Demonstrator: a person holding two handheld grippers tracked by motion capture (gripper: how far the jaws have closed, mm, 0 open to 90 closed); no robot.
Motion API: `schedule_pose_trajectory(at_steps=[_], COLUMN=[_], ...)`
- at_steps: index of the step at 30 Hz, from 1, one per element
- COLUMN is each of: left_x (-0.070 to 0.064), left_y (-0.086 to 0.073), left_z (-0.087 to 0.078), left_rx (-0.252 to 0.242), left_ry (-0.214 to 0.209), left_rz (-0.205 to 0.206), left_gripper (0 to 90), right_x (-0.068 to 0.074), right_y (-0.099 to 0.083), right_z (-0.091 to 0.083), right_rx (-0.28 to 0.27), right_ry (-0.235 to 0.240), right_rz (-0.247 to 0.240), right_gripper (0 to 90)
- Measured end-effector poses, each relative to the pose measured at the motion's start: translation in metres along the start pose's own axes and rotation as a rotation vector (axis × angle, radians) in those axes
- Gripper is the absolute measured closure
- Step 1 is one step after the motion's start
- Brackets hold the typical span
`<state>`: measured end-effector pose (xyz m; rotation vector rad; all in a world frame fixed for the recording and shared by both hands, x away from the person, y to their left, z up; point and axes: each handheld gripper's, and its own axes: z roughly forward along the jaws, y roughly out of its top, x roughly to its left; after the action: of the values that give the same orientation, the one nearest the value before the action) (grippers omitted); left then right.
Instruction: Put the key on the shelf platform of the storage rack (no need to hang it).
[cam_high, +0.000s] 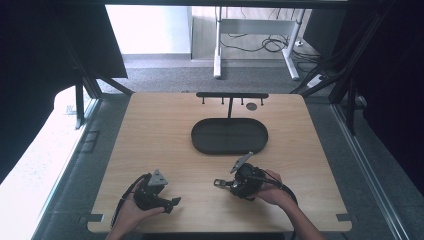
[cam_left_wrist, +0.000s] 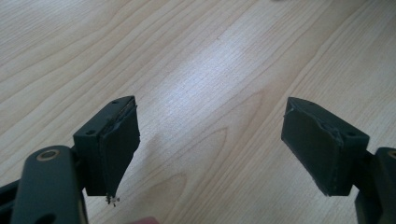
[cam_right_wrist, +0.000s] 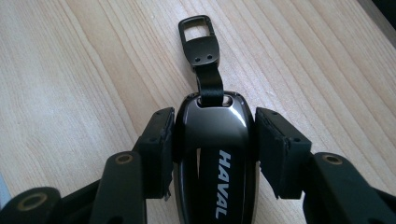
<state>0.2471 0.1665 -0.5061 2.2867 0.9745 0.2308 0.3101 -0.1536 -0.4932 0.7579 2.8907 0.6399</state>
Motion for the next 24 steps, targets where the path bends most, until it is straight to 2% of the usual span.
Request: schedule_pose_trajectory(at_steps=[8,17,24], left_x=[0.001,0.004,0.005], left_y=[-0.001,-0.002,-0.002], left_z=[0.002,0.005,0.005], left_rx=[0.004,0.020,0.014], left_ry=[-0.002,-0.001,0.006], left_rz=[0.000,-0.008,-0.012], left_gripper=[19.7,19.7,19.6], right_x=[0.000,0.005,0.009], right_y=[-0.001,-0.003,-0.002], right_z=[0.000,0.009,0.010], right_rx=[0.003,0.033,0.032], right_ry=[-0.008,-0.036,-0.032], right_rz=[-0.001,-0.029,-0.042], right_gripper=[50.2,50.1,50.2])
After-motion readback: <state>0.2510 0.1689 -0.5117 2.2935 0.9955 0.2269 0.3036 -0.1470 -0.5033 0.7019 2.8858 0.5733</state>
